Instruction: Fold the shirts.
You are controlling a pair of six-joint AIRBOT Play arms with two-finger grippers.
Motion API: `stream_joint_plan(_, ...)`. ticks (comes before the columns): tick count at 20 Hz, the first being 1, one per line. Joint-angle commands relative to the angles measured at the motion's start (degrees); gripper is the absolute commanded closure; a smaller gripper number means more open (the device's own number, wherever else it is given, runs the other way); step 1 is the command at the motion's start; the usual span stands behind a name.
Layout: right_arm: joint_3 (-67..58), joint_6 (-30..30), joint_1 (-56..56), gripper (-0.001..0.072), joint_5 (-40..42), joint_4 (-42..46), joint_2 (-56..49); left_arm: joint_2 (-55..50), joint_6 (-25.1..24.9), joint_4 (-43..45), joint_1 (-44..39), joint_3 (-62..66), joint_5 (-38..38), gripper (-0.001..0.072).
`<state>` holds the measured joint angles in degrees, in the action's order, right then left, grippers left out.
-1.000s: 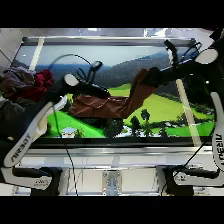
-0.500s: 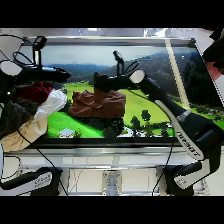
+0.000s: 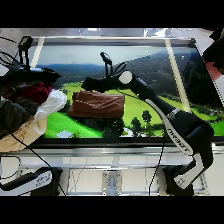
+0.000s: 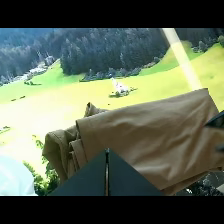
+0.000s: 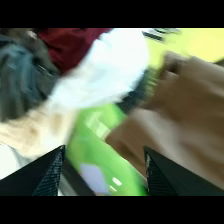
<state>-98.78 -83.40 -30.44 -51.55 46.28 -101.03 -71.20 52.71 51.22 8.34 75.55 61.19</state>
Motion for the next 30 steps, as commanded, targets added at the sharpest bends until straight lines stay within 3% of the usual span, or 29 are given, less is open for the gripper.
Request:
stream_joint_plan(1, -3.5, -4.6, 9.4, 0.0167, -25.9, 21.4, -0.2, 0.0, 0.0, 0.2, 0.2, -0.1, 0.2, 0.0696)
stream_joint_plan(4, -0.9, -4.7, 17.6, 0.0151, -31.9, 24.0, -0.2, -0.5, 0.0, 0.2, 0.2, -0.2, 0.2, 0.0696)
stream_joint_plan(6, 2.9, -6.0, 21.0, 0.0126, -30.4, 19.9, -0.3, -1.2, 0.0, 0.2, 0.2, -0.2, 0.2, 0.0696)
stream_joint_plan(7, 5.2, -6.0, 22.3, 0.007, -29.2, 16.1, -0.4, -1.6, 0.0, 0.2, 0.2, -0.2, 0.2, 0.0696)
stream_joint_plan(9, 9.2, -6.0, 23.8, 0.0072, -26.1, 8.8, -1.5, -2.5, 0.0, 0.2, 0.2, -0.2, 0.2, 0.0695)
stream_joint_plan(14, 11.1, -5.1, 23.0, 0.0072, -21.9, -3.6, -8.5, -3.5, 0.0, 0.2, 0.2, -0.2, 2.5, 0.0696)
stream_joint_plan(22, 11.0, -0.7, 15.6, 0.0087, -14.2, -13.9, -13.2, -3.5, 0.0, 0.2, 0.2, -0.2, 4.3, 0.0696)
stream_joint_plan(23, 11.0, -0.7, 14.9, 0.0113, -13.7, -14.9, -13.2, -3.5, 0.0, 0.2, 0.2, -0.2, 4.3, 0.0696)
stream_joint_plan(24, 11.0, -0.7, 14.3, 0.0266, -13.8, -15.9, -13.2, -3.5, 0.0, 0.2, 0.2, -0.2, 4.6, 0.0696)
stream_joint_plan(26, 10.9, -0.7, 14.0, 0.0696, -14.5, -18.9, -12.9, -3.5, 0.0, 0.2, 0.2, -0.2, 6.0, 0.0696)
stream_joint_plan(30, 6.0, -0.7, 17.8, 0.0702, -18.6, -13.3, -9.3, -3.5, 1.0, 0.2, 0.2, -0.2, 6.8, 0.0696)
